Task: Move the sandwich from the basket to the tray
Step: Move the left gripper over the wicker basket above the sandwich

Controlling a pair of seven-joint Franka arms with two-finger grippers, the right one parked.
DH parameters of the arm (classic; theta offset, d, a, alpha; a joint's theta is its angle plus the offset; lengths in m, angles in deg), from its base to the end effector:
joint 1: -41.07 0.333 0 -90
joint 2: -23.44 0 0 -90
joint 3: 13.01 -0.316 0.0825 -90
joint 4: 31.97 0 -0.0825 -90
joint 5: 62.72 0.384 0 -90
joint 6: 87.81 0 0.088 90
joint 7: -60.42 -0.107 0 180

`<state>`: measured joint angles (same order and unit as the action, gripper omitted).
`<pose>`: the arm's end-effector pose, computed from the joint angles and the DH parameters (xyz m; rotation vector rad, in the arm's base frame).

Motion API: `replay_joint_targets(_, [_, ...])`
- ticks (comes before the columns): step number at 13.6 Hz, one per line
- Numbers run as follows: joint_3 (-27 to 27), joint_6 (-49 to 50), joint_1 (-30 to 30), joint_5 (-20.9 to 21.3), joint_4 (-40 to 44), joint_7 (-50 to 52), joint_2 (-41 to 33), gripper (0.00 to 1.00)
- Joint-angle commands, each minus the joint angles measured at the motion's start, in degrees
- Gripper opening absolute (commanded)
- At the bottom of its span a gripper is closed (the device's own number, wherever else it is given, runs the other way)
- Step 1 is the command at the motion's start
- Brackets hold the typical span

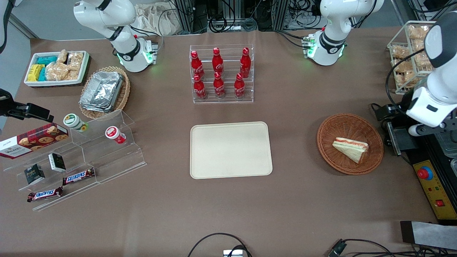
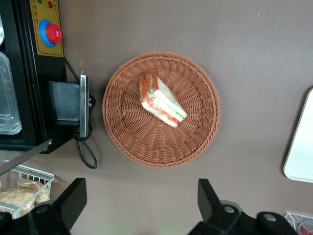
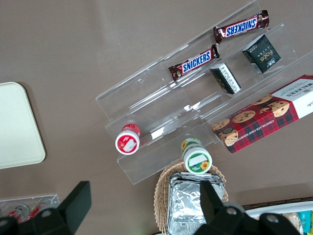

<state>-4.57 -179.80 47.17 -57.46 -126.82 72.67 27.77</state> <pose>0.5722 -0.0113 0.5457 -3.0311 -0.2487 0.1727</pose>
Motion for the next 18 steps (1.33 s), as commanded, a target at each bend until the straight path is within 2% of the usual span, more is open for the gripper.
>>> replay_joint_targets(1, [0.4, 2.4, 0.5, 0.5, 3.4, -0.5, 2.3, 1.0])
replay_joint_targets(8, [0.2, 1.6, 2.9, 0.3, 2.5, 0.3, 3.5, 1.0])
replay_joint_targets(13, [0.0, -6.5, 5.5, -1.0, -5.2, 6.4, 2.6, 1.0])
replay_joint_targets(15, [0.0, -11.0, 6.2, -4.4, -9.5, 10.5, 2.2, 1.0])
replay_joint_targets(18, [0.0, -19.7, 6.9, -5.4, -16.0, 11.7, 1.4, 1.0])
